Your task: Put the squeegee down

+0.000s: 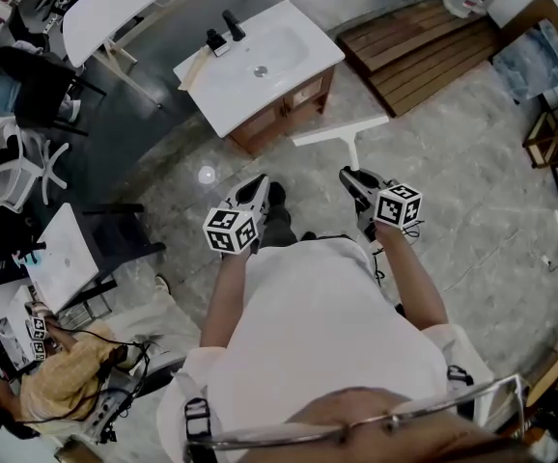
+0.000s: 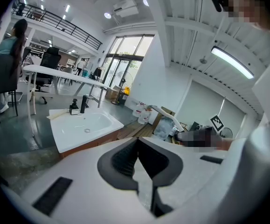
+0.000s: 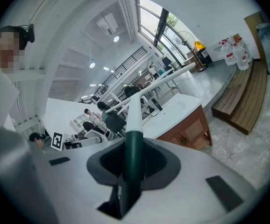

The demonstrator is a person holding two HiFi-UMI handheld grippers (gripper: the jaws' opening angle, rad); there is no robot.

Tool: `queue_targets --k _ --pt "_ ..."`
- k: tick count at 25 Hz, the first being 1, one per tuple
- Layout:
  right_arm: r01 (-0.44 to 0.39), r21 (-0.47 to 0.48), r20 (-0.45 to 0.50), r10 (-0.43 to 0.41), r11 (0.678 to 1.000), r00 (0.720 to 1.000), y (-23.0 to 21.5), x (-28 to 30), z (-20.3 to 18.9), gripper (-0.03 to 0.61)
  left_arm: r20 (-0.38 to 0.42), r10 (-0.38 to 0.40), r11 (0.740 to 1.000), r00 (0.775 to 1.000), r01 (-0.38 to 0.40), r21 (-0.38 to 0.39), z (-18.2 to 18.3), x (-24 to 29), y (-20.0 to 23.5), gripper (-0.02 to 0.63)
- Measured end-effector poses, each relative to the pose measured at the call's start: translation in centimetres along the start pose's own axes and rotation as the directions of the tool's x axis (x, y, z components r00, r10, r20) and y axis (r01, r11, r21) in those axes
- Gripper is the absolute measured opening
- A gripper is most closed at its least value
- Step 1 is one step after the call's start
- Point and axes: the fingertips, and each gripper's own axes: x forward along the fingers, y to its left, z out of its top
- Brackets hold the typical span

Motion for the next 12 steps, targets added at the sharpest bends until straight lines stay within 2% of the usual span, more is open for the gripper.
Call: queue_targets --k 12 --pt "0.074 0.029 0.020 -0.075 0.997 0.997 -3.1 5.4 4.5 0.069 -0.034 -0.079 0.996 0.996 0.080 0.033 5.1 6.2 5.5 0.005"
